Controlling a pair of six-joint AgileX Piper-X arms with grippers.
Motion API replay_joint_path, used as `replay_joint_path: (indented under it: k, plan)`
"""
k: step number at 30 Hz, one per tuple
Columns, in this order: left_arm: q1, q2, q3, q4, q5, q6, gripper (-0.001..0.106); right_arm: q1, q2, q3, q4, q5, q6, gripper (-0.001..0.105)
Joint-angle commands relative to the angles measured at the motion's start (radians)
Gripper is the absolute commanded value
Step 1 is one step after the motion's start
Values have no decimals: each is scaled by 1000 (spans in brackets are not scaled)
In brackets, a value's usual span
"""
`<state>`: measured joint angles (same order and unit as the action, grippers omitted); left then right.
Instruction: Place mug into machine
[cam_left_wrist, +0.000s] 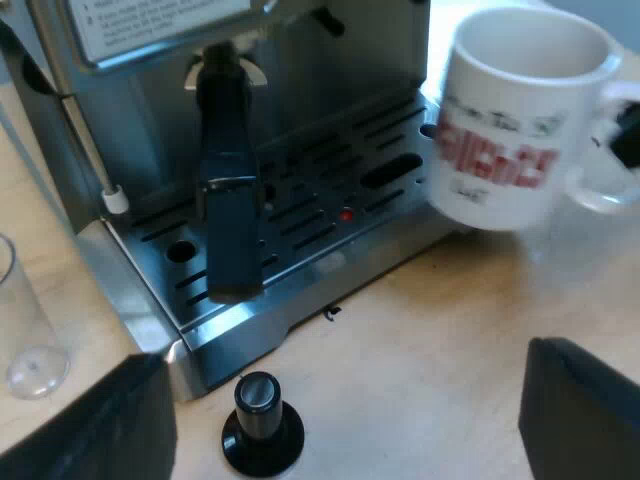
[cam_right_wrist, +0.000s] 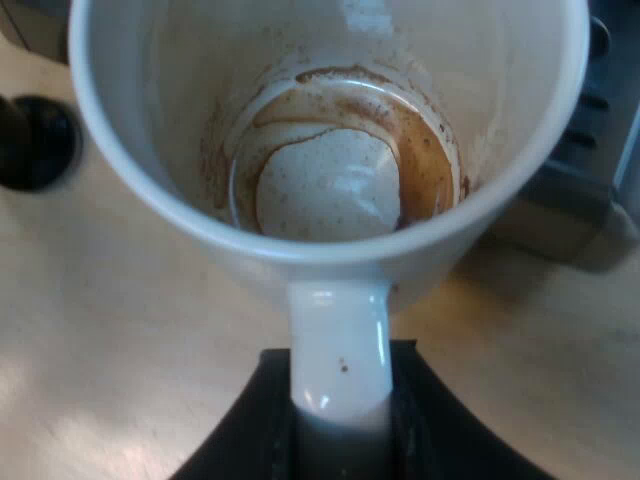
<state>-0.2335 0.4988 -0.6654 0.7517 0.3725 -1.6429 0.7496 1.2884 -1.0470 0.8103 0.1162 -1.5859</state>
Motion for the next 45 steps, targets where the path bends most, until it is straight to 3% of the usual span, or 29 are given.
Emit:
replay_joint_path:
  k: [1,16,25,45]
  plan:
    - [-1,14,0,-25,13,10,72,13,40,-54,-72,-1,-10,0]
    - [-5,77,0,-76,29,26,72,74,200,-92,-205,45,-8,0]
    - [-5,92,0,-89,55,26,72,83,233,-98,-236,117,-30,0]
    - [-5,92,0,-100,74,26,72,83,303,-104,-315,142,-32,0]
